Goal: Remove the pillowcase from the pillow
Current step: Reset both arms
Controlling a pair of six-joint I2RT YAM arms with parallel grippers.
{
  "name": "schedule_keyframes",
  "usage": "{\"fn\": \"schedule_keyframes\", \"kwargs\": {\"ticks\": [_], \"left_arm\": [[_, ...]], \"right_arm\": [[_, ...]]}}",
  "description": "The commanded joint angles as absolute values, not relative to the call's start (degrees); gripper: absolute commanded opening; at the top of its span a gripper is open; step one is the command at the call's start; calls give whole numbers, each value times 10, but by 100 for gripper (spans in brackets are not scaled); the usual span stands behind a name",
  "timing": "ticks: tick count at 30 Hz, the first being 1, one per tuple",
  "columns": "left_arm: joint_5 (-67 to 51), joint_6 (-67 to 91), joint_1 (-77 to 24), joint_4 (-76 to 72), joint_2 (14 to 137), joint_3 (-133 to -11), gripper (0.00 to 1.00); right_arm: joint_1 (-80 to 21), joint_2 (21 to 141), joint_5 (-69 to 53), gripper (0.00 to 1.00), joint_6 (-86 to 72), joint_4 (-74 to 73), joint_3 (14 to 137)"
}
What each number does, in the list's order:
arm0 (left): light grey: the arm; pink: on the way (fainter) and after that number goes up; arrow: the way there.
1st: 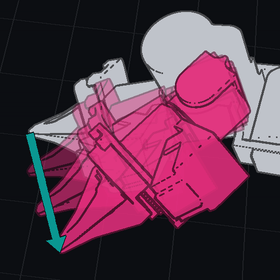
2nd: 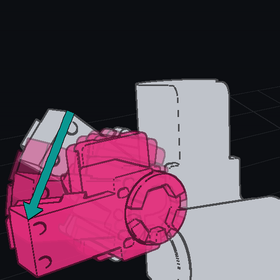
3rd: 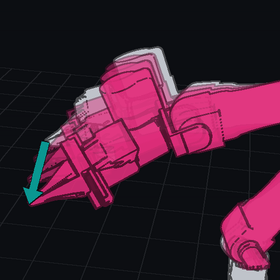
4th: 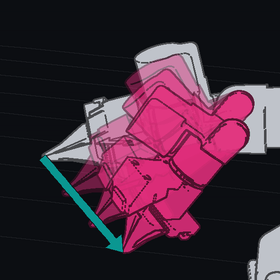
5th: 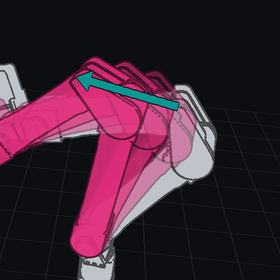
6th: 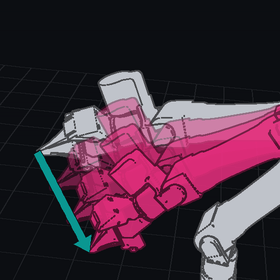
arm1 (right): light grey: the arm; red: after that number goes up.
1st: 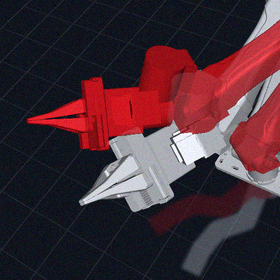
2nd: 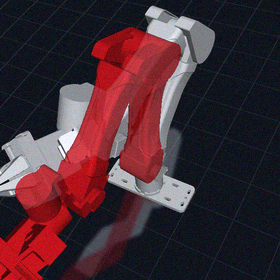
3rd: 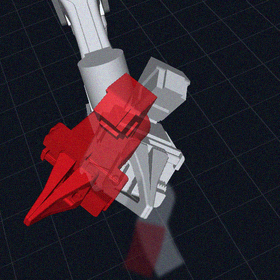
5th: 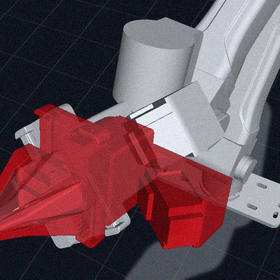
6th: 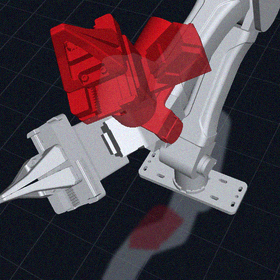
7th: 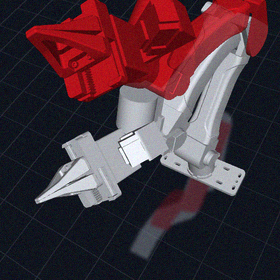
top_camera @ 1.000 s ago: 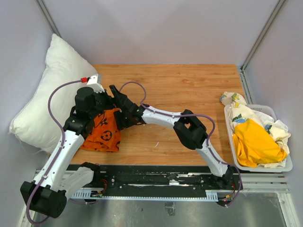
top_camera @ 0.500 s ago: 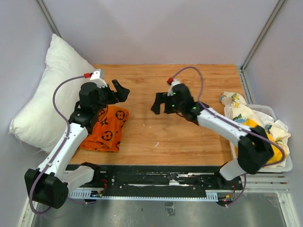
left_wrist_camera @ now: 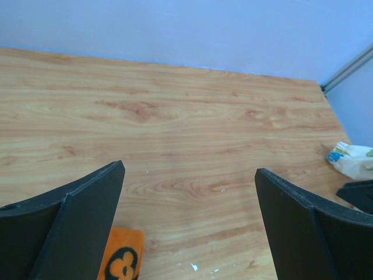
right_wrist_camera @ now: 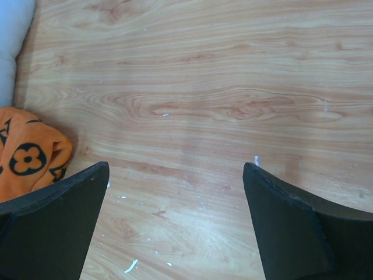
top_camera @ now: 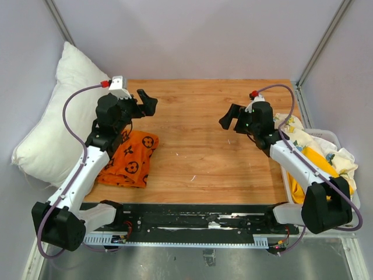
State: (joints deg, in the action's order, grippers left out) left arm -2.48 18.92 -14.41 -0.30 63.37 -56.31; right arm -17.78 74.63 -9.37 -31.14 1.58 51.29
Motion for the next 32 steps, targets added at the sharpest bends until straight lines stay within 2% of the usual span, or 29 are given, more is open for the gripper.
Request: {"fn": "schedule_keyframes", "kwargs": {"ticks": [1, 7, 15, 32], "left_arm": [[22, 158, -133, -23, 644, -548, 99], [-25, 175, -87, -50, 649, -530, 99], [-58, 181, -76, -93, 644, -506, 99], [-48, 173, -75, -71, 598, -502, 99]], "right_arm": [[-172, 728, -21, 98, -280, -42, 520], [-172, 695, 15, 98, -277, -20, 497], [-172, 668, 13, 98, -260, -3, 478], [-172, 685, -40, 98, -251, 17, 477]]}}
